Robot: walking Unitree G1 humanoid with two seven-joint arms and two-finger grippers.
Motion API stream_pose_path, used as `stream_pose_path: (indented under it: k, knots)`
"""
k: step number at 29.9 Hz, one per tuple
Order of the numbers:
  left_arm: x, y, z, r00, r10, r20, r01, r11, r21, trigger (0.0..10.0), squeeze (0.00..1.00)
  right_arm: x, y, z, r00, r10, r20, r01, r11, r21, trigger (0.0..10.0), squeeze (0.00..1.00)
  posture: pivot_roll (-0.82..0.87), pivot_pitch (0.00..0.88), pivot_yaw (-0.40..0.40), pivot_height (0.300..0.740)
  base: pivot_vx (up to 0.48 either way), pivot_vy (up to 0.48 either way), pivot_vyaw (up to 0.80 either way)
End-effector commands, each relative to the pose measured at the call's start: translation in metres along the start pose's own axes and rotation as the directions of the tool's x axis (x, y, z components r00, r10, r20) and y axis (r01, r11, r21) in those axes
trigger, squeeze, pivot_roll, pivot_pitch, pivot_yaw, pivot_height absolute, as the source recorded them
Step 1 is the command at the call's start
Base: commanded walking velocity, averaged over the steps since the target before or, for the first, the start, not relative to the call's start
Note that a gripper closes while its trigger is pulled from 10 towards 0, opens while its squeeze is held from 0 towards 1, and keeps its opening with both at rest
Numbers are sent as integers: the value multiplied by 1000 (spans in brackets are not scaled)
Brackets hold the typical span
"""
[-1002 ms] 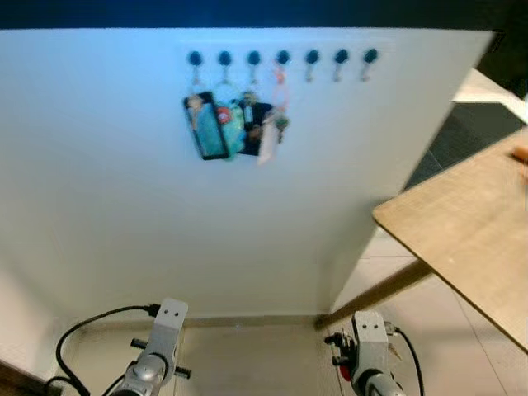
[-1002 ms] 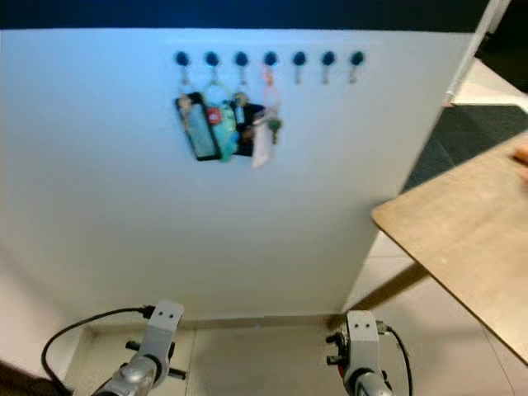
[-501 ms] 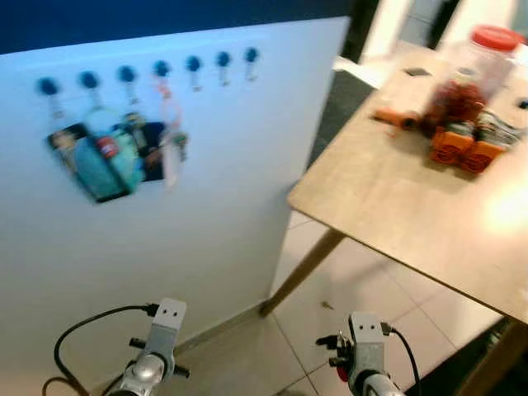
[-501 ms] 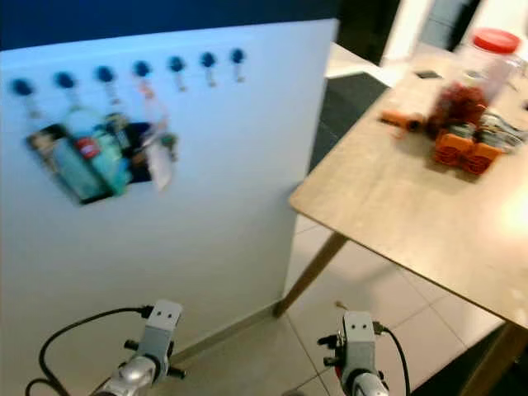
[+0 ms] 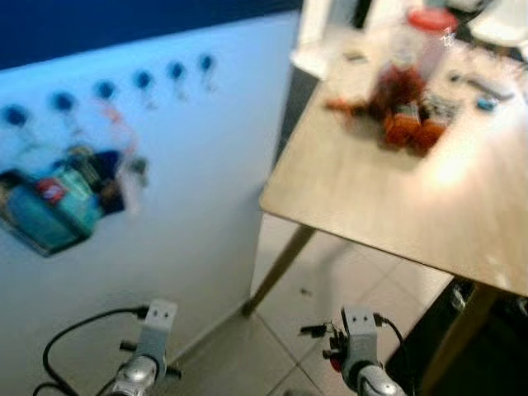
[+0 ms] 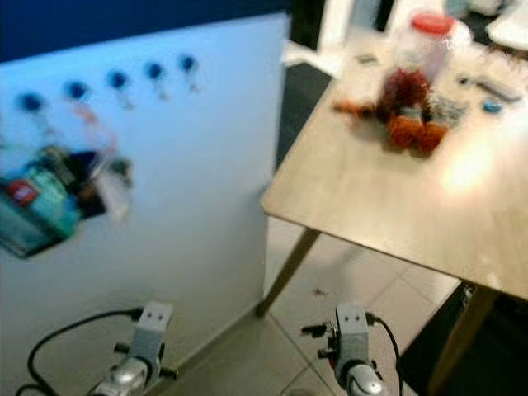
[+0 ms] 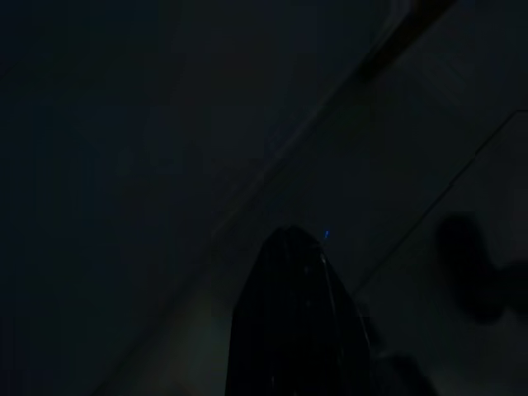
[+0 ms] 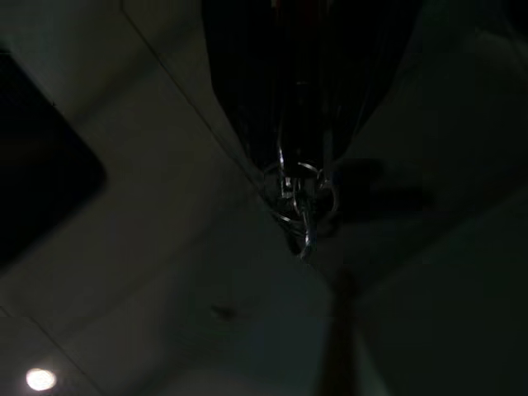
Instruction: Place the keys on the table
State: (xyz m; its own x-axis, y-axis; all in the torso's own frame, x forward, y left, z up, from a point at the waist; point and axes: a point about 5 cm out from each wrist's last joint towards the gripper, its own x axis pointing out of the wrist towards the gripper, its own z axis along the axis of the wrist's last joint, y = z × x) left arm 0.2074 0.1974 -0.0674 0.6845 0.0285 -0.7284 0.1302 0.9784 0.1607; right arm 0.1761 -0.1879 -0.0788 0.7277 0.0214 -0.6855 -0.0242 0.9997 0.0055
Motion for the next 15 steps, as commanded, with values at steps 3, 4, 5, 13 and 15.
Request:
stream_pose_path:
  k: [3, 4, 5, 13, 15]
  knots:
    - [-4, 2, -16, 999, 12, -43, -13, 1000, -11, 10000, 0, 4, 2, 10, 999, 10, 34, -10, 1000, -17, 10000, 0, 58, 10, -35, 740, 0, 0, -800]
    - [-5, 3, -16, 999, 14, -43, -14, 1000, -12, 10000, 0, 4, 2, 10, 999, 11, 35, -11, 1000, -18, 10000, 0, 58, 10, -35, 740, 0, 0, -800]
    - [-5, 3, -16, 999, 14, -43, -14, 1000, -12, 10000, 0, 4, 2, 10, 999, 11, 35, -11, 1000, -18, 10000, 0, 58, 10, -35, 740, 0, 0, -800]
    - [-5, 2, -16, 999, 20, -37, -21, 999, -24, 10000, 0, 5, 3, 14, 999, 23, 41, -21, 999, -31, 10000, 0, 59, 10, -40, 740, 0, 0, -800]
    - [-5, 3, -16, 999, 21, -37, -22, 999, -25, 10000, 0, 5, 2, 14, 999, 24, 41, -22, 999, -32, 10000, 0, 59, 12, -41, 740, 0, 0, -800]
